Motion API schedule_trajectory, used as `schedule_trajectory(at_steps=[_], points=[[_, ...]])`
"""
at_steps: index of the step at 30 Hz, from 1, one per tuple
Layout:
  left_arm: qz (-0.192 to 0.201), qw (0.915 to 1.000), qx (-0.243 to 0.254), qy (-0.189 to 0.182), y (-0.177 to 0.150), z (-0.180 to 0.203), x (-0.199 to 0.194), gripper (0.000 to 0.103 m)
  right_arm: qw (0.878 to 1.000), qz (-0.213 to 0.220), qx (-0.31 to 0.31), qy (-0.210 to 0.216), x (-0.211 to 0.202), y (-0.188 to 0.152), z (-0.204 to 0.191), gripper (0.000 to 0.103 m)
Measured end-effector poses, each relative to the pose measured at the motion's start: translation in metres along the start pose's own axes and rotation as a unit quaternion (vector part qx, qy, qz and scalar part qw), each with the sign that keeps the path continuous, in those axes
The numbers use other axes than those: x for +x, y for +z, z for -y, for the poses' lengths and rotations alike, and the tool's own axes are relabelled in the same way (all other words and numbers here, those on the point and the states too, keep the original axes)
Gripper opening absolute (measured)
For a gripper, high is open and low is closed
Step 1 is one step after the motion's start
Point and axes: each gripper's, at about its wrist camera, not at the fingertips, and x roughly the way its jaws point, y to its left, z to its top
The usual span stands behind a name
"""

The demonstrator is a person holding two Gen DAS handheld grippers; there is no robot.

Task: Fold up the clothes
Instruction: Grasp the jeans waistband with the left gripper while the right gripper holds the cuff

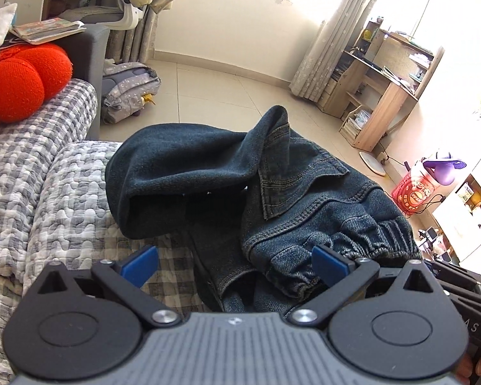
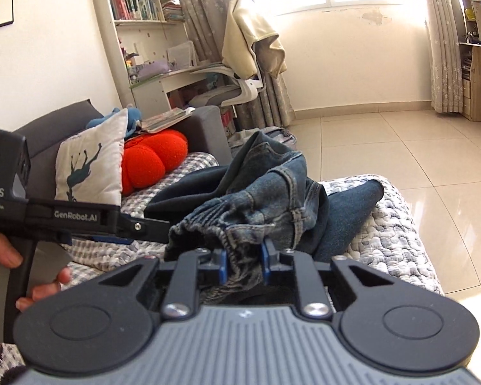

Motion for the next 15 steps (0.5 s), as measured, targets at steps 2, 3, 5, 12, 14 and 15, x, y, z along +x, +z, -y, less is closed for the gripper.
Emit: schedule_trajectory(at_steps=[2,3,5,12,14,15], points=[[0.003,0.9998,0.021,0.007,-0.001,0.002,-0.007,0.102,1.000,0.002,0.003,0.003,-0.002,0.007,0.000,0.018],[0.003,0.9996,0.027,0.006,-0.002,0.002,-0.010,0.102,1.000,0.002,0.004,0.005,-0.002,0.010,-0.001,0.018],[0.003,0.9992,0.039,0.003,-0.003,0.003,-0.015,0.102,1.000,-0.002,0.006,0.010,-0.001,0.019,-0.001,0.018],[0.022,0.9946,0.101,0.001,-0.016,0.016,-0.040,0.102,1.000,-0.020,-0.014,0.015,0.016,0.045,-0.012,0.018],[0.023,0.9928,0.118,-0.002,-0.019,0.020,-0.042,0.102,0.999,-0.025,-0.022,0.018,0.021,0.048,-0.018,0.019],[0.022,0.9921,0.123,-0.001,-0.020,0.021,-0.042,0.102,0.999,-0.027,-0.028,0.021,0.024,0.051,-0.025,0.019]])
